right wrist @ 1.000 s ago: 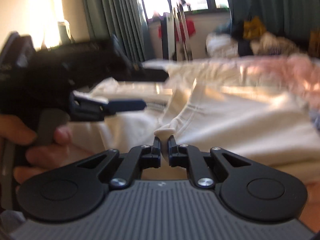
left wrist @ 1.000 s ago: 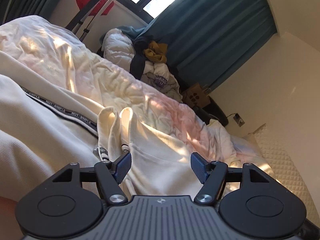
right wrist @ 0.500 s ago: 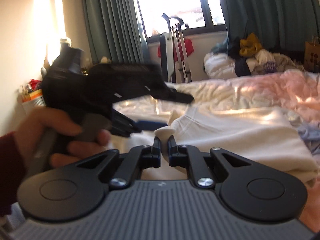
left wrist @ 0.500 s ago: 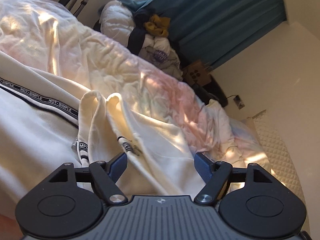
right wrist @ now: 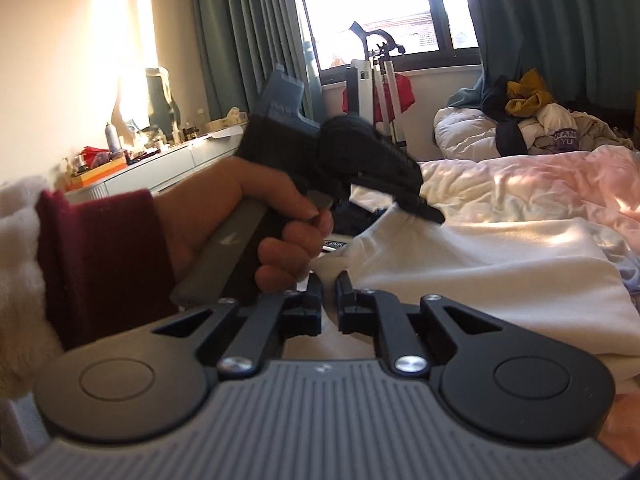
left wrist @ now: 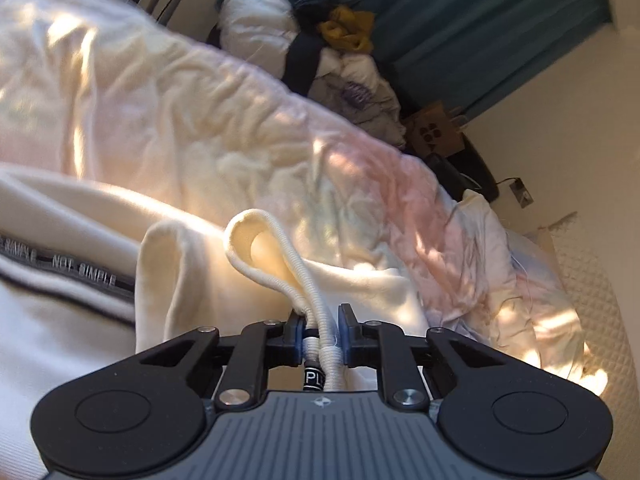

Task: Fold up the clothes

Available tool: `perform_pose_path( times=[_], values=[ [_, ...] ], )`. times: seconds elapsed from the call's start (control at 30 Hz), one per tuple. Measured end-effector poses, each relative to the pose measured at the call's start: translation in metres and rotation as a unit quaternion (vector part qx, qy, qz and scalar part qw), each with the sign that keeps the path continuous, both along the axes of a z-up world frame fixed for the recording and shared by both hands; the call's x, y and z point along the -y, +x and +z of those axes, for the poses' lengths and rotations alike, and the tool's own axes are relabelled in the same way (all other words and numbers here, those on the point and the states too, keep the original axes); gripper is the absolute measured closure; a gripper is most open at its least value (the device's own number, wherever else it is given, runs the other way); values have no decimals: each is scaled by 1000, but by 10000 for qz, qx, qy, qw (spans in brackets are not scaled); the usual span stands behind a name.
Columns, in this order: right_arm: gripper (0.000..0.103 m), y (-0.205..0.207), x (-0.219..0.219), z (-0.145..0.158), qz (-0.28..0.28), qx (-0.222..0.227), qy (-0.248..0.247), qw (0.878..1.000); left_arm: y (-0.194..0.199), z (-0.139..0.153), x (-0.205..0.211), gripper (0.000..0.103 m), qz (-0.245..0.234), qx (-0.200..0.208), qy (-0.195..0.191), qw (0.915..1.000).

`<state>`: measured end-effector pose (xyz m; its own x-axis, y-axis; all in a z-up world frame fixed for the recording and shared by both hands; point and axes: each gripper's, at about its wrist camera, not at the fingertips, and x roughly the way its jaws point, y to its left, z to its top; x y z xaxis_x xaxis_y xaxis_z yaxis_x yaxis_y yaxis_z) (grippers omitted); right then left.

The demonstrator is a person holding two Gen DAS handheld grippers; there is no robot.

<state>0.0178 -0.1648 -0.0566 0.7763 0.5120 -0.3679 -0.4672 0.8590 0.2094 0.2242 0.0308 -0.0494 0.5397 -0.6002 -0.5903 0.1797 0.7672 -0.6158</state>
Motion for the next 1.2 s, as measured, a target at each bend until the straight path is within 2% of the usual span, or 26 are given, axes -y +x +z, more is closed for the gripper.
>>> perform_pose_path(
  times=[0.17,0.27,0.33,0.37,0.43,0.57,0.7,0.87,1.0,1.1,1.17,1.2],
  values=[
    [93,5,-10,-4,149,23,-42,9999,-9,19,-11,85,74,444,198,9988],
    [93,19,-20,-20,199,-296,-258,9990,4,-9,-9,84,-51,125,730,9972],
    [93,28,-23,-33,222,-661,-315,9971,10,-29,-9,83,-121,-86,944,9954],
    [93,31,-22,-37,216,-773,-257,9964,10,-33,-9,82,-130,-62,958,9953],
    [93,36,-20,-43,195,-950,-147,9952,5,-30,-10,78,-110,80,881,9960],
    [91,34,-16,-40,121,-892,-35,9959,-23,-11,-33,62,114,291,698,9971],
    [91,29,-15,-38,110,-800,-34,9967,-55,11,-60,55,378,477,506,9969],
    [90,21,-11,-29,7,-494,46,9988,-114,31,-124,33,1101,336,314,9929],
    [88,17,-4,-16,-106,-282,236,9993,-146,40,-168,23,1542,194,161,9877],
    [78,9,2,-7,-136,-60,393,9991,-166,37,-198,17,1934,221,-157,9808],
    [66,5,4,-2,-112,83,484,9987,-176,28,-216,14,2179,126,-423,9750],
    [56,3,4,0,-114,163,508,9985,-177,24,-220,14,2243,33,-530,9731]
  ],
)
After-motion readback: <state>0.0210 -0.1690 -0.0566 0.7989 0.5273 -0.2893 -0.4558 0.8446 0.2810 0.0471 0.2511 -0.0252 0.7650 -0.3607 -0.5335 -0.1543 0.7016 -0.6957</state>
